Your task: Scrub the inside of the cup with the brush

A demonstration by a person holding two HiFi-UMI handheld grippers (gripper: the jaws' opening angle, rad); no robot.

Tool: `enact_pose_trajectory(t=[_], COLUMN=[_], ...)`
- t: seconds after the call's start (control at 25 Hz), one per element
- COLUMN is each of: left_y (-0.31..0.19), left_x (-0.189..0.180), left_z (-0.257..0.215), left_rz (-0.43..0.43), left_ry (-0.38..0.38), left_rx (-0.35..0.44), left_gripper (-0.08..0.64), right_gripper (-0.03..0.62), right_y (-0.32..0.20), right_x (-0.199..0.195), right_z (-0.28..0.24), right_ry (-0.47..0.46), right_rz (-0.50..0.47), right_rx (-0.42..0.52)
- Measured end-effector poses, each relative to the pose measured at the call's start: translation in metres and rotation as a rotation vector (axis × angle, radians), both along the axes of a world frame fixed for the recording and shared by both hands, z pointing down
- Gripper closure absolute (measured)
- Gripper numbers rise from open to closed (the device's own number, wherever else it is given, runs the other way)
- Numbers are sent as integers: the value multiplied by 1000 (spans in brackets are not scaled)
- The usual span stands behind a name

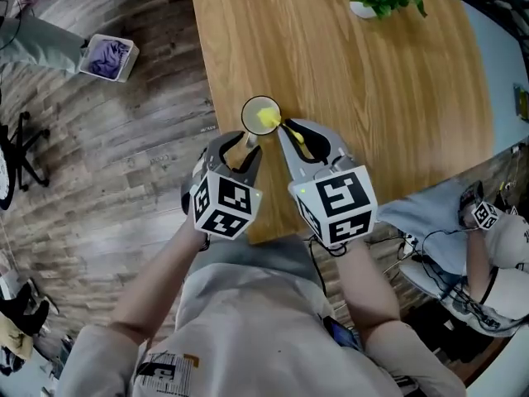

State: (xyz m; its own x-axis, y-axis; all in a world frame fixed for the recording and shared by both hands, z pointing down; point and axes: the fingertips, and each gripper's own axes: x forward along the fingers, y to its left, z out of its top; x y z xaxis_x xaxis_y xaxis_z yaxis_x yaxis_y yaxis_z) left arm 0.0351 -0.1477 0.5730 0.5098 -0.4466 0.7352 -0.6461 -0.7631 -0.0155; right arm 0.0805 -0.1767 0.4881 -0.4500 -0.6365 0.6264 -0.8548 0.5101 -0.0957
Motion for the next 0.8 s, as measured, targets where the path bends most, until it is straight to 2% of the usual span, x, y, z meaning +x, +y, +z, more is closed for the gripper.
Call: enact_pose_trajectory(t=[0.32,0.64,0.8], left_y=[1,1,-2], left_x=[-1,-8,-14], left_z=[15,17,16], left_rz=[-22,-42,-38], left_ry=[54,104,106], left_rx=[-3,-2,2], left_gripper=[447,489,498], right_gripper=[555,557,557], right_y=[3,-5,-6], right_x=[-10,-20,-27], right_z=[26,45,54], right_ry=[77,298,298], right_rz=[-96,-304,-347], right_rx=[-42,-106,-148])
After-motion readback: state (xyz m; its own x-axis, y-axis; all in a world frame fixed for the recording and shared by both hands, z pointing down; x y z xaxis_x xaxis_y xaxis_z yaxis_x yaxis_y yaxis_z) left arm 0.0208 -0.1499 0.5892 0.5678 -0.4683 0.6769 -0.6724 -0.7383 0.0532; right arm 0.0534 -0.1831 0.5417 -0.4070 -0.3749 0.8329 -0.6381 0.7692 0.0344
